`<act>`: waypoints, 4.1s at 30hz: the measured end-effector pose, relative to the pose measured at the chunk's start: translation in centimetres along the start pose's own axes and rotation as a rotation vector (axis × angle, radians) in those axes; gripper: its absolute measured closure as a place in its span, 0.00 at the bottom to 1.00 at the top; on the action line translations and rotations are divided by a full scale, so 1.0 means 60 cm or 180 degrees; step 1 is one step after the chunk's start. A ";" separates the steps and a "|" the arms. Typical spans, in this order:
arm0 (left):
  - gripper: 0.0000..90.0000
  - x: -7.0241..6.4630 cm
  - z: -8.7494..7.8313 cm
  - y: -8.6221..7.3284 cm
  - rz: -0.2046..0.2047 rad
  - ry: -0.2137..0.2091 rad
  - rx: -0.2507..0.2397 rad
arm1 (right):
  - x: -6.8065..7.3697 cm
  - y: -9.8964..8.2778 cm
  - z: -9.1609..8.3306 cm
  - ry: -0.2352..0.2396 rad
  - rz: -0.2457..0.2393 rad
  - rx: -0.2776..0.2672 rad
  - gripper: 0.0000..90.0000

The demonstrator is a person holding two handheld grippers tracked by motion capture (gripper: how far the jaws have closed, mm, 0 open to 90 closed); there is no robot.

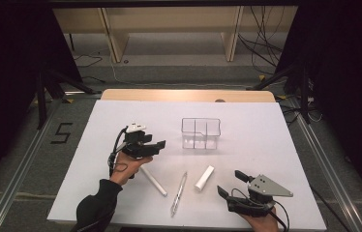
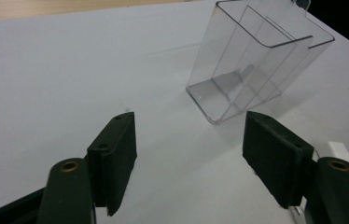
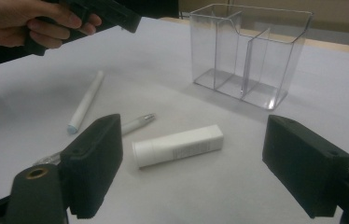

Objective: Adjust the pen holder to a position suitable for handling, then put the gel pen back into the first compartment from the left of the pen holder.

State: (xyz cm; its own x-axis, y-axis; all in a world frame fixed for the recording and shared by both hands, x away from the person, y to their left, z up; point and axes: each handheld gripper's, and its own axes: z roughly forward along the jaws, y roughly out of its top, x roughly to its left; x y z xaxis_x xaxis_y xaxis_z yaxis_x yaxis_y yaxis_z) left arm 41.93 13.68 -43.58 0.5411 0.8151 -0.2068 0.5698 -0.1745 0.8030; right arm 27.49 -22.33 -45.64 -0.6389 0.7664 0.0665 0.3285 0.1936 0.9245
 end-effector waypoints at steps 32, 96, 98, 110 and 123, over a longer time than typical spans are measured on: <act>0.20 -0.097 -0.013 -0.051 0.0211 -0.0005 0.0439 | -0.006 -0.003 -0.002 -0.0053 0.0018 -0.0017 0.23; 0.41 -0.192 -0.004 -0.143 0.0485 -0.0181 0.0921 | -0.004 -0.005 -0.003 -0.0061 -0.0043 0.0001 0.23; 0.44 -0.195 -0.003 -0.145 0.0510 -0.0176 0.0935 | -0.003 -0.005 -0.003 -0.0055 -0.0047 0.0000 0.23; 0.58 -0.205 0.000 -0.153 0.0619 -0.0083 0.0900 | -0.001 -0.005 -0.002 -0.0055 -0.0051 0.0008 0.23; 0.72 -0.207 -0.001 -0.157 0.0690 0.0008 0.0852 | -0.001 -0.005 -0.002 -0.0053 -0.0058 0.0014 0.23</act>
State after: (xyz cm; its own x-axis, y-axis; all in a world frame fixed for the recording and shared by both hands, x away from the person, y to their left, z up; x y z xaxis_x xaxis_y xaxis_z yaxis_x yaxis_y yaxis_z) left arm 29.81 5.23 -48.53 0.6660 0.7446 -0.0459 0.5842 -0.4823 0.6528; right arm 27.33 -22.49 -45.90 -0.6331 0.7728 0.0435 0.3201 0.2103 0.9238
